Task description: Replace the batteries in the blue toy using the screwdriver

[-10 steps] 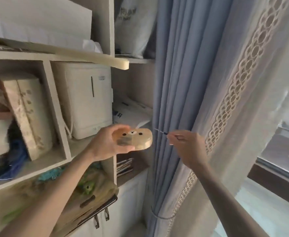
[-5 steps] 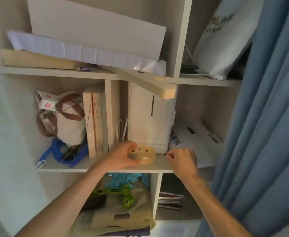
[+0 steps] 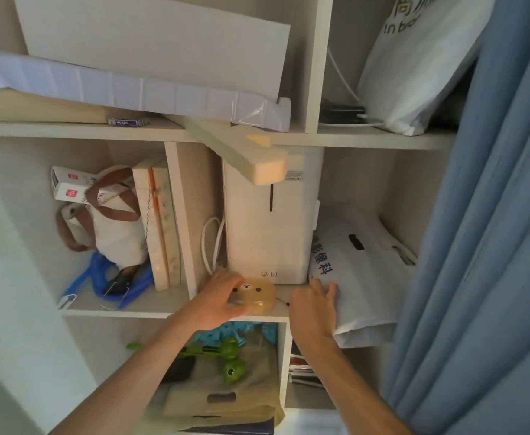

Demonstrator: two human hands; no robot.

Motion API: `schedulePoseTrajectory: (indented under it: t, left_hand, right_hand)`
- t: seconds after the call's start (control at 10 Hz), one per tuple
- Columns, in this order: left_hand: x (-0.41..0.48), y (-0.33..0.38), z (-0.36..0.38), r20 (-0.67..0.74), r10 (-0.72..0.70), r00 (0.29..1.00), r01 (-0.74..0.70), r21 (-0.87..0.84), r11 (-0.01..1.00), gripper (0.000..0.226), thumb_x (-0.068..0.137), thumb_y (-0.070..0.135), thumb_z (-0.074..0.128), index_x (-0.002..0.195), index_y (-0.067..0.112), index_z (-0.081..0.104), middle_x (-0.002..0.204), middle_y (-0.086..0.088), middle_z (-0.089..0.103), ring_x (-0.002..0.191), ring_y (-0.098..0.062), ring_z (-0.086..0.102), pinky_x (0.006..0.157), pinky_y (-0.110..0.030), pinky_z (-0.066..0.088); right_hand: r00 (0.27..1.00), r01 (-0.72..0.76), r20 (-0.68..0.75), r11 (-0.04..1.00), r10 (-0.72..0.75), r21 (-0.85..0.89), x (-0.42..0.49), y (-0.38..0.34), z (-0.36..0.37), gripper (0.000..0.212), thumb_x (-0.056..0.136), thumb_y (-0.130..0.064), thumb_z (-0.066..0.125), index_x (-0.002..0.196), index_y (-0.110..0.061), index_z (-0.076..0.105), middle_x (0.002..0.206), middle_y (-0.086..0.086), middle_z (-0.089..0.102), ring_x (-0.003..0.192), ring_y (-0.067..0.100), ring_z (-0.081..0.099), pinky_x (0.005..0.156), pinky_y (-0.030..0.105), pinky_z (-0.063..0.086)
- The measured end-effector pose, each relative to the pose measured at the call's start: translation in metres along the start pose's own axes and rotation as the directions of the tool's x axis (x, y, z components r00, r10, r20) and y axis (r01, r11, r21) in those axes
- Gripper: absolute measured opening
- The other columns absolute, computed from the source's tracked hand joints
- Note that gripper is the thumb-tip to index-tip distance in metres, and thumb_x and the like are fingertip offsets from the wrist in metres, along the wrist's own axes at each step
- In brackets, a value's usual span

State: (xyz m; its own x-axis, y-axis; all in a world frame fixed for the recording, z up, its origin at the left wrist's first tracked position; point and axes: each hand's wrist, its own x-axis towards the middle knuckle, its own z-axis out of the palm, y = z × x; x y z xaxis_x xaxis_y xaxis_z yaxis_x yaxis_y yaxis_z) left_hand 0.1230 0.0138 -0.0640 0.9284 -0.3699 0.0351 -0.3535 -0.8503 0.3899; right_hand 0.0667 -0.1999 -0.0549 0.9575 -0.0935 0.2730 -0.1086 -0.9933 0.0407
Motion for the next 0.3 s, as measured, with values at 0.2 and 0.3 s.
schedulePoseTrajectory:
  t: [0.2, 0.3]
  left_hand:
    - [-0.026, 0.009, -0.006, -0.112, -0.016, 0.994, 0.002, -0.127, 0.992, 0.078, 0.099, 0.054, 0.065, 0.164, 0.026, 0.032, 0.172, 0.007, 0.030, 0.159, -0.016, 0.027, 0.130, -0.045, 0.029]
    - [-0.052, 0.028, -0.018, -0.190, -0.030, 0.981, -0.019, -0.251, 0.968, 0.068, 0.105, 0.056, 0.053, 0.164, 0.026, 0.033, 0.169, 0.012, 0.035, 0.153, -0.008, 0.036, 0.127, -0.041, 0.033]
  right_hand:
    - [0.990, 0.107, -0.108, 0.987, -0.094, 0.119, -0.002, 0.004, -0.010, 0.015, 0.098, -0.018, 0.065, 0.090, -0.025, 0.076, 0.093, 0.001, 0.076, 0.099, 0.021, 0.061, 0.095, 0.038, 0.044]
    - [0.973, 0.169, -0.209, 0.915, -0.096, 0.367, -0.005, 0.012, -0.013, 0.023, 0.101, -0.033, 0.059, 0.094, -0.020, 0.076, 0.099, 0.000, 0.077, 0.099, 0.021, 0.065, 0.099, 0.040, 0.050]
